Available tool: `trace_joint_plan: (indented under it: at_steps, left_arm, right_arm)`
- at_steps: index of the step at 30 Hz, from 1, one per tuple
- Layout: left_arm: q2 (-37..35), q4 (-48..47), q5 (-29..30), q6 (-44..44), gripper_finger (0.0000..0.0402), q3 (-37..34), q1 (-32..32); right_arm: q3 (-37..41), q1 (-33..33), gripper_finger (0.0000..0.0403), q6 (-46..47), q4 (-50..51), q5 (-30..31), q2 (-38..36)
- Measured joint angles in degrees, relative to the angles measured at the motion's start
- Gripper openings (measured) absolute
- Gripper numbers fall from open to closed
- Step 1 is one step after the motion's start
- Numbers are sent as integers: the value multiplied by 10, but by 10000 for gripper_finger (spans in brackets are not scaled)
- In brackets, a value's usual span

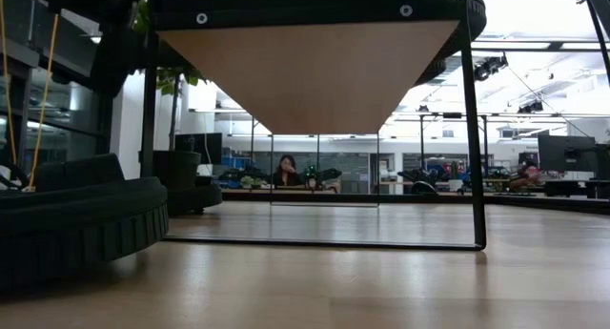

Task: Pick and place slides into the shelf
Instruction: Put the black slide on the shelf

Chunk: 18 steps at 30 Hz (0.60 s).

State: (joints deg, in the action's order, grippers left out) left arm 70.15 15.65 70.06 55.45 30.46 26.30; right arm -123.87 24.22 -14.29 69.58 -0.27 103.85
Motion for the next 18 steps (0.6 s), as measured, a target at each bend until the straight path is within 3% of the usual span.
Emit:
trace_joint_plan:
  at_steps: [6, 18]
  left_arm:
    - [-40, -14, 44, 18, 266, 0, 30]
    - [-85, -13, 182, 5, 266, 0, 171]
  right_arm:
    - [0, 0, 229, -3, 0, 0, 0]
    - [0, 0, 229, -21, -9, -59, 0]
